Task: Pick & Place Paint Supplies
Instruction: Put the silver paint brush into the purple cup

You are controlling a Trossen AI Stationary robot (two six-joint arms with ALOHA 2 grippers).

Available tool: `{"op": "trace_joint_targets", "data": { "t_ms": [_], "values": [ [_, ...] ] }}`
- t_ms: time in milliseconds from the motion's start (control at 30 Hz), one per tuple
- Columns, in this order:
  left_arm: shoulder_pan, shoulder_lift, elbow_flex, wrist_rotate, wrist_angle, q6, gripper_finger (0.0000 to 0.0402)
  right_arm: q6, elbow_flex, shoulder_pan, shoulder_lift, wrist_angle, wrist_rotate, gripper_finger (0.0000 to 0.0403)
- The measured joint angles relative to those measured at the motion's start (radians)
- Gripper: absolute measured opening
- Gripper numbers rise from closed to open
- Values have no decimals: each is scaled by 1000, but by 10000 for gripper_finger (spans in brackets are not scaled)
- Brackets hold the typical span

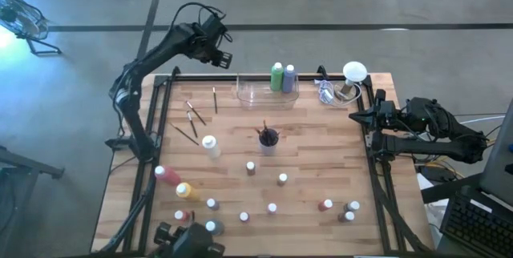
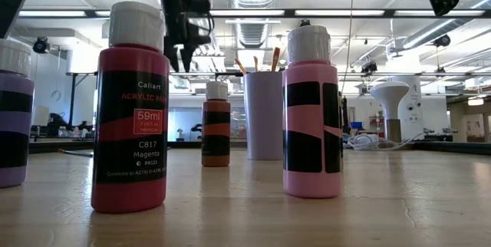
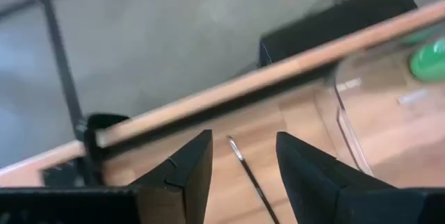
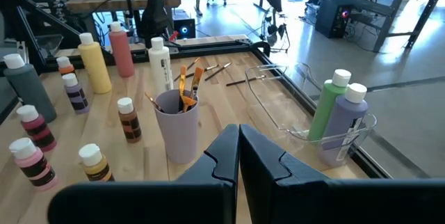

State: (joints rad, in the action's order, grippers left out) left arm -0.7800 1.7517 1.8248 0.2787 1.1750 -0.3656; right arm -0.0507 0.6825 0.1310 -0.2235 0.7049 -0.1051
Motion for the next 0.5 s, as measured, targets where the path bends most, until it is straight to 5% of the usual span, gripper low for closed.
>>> {"op": "trace_joint_targets", "data": {
  "t_ms": [500],
  "values": [
    [-38, 111, -98, -43, -21, -73, 165, 0, 0, 0, 0, 0, 0, 8]
  ]
}}
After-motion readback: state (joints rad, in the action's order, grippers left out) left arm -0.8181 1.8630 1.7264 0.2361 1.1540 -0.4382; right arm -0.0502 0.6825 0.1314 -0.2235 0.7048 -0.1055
